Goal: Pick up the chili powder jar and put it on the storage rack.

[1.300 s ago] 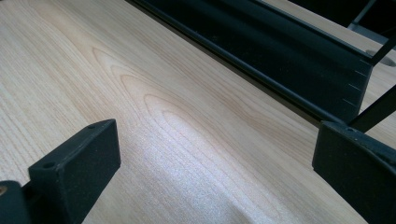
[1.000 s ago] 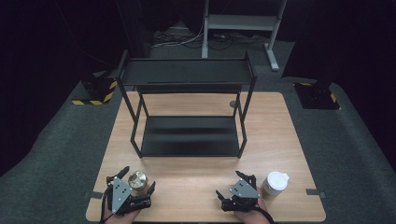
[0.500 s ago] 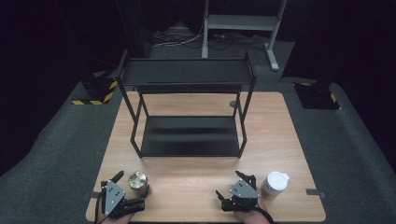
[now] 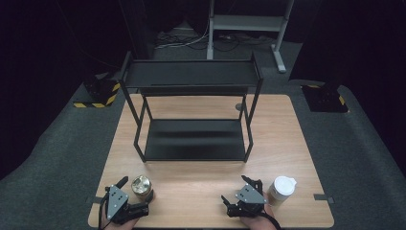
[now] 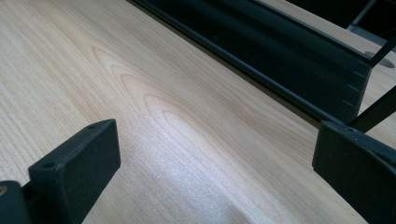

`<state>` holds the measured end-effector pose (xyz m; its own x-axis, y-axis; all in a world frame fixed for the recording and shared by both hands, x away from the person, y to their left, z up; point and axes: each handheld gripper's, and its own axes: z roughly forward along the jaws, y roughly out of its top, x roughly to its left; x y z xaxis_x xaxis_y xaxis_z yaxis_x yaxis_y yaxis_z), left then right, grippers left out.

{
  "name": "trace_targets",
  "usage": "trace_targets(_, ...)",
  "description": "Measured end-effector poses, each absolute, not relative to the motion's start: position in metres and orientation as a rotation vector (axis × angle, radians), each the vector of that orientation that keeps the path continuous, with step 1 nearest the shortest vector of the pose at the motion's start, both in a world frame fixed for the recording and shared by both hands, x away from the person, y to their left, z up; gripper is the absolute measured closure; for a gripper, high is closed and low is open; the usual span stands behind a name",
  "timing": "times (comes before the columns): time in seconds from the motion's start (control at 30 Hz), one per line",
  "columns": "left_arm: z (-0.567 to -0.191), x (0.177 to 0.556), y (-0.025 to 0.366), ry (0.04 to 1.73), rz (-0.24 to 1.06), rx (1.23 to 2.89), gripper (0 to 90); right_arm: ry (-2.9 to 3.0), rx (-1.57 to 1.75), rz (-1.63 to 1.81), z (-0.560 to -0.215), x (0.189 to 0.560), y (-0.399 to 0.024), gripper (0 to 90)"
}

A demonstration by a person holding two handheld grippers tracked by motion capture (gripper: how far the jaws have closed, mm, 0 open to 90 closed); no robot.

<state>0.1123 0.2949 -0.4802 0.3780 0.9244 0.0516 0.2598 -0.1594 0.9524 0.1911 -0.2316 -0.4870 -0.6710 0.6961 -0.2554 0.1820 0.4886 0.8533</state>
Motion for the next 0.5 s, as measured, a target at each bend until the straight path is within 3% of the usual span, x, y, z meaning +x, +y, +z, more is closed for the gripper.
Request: trace_targets(0.5, -0.49, 0.117, 0.309, 1.063, 0.762, 1.619, 27.6, 2.147, 0.715, 1.126, -0.487, 0.191, -0.231, 0.0)
